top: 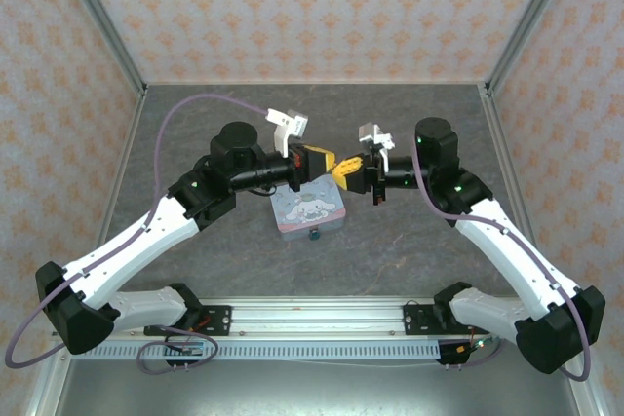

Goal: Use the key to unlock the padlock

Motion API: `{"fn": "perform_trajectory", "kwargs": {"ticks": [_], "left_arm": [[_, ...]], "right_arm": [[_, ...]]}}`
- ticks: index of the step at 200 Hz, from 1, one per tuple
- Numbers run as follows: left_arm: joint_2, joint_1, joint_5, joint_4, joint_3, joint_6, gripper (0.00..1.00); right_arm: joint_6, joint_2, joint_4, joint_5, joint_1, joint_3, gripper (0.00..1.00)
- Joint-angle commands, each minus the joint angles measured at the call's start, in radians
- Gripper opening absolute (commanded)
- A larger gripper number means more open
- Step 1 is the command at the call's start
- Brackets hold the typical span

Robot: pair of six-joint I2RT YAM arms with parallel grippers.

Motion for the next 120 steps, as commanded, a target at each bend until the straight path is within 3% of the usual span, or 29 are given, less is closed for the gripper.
{"fn": "perform_trajectory", "kwargs": {"ticks": [1, 68, 120], "left_arm": [[-0.032, -0.005, 0.019, 0.044, -0.003, 0.032, 0.0], [-0.067, -0.005, 0.038, 0.023, -0.022, 0.114, 0.0], [-0.068, -0.005, 0.061, 0.009, -0.019, 0.167, 0.0]], "right_arm": [[-0.052, -0.033, -0.027, 0.036, -0.006, -0.005, 0.19], [-0.221, -0.13, -0.072, 0.123, -0.007, -0.052, 0.53], [-0.166, -0.099, 0.012, 0.088, -0.001, -0.03, 0.57]]}}
